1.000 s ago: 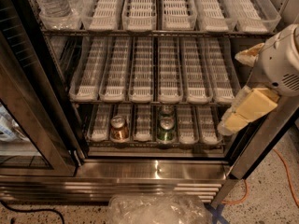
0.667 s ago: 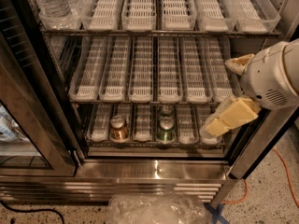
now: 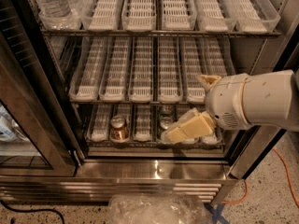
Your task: Pick green can from bottom shelf of fridge
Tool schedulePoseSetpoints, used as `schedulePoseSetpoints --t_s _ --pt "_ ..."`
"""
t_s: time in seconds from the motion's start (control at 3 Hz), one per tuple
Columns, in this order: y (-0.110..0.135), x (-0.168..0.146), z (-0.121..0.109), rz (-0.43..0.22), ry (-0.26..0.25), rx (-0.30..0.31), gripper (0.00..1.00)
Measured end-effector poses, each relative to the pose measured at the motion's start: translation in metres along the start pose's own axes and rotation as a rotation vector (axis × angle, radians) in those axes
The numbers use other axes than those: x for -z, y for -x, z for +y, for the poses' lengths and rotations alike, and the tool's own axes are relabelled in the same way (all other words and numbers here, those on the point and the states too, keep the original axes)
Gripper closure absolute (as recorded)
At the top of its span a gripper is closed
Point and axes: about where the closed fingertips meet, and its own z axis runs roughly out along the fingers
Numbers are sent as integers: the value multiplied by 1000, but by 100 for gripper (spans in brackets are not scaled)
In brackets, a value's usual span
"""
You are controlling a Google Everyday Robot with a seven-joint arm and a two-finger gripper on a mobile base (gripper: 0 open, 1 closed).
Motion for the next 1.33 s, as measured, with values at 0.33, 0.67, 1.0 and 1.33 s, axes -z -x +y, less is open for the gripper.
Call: schedulePoseSetpoints --t_s 0.33,0.67,1.0,1.33 --pt "0 0 0 0 0 0 0" --pt "-1 -1 2 -12 3 -14 0" --pt "-18 -14 17 -56 -10 -66 0" --pt "-48 -34 44 -101 -57 -129 0"
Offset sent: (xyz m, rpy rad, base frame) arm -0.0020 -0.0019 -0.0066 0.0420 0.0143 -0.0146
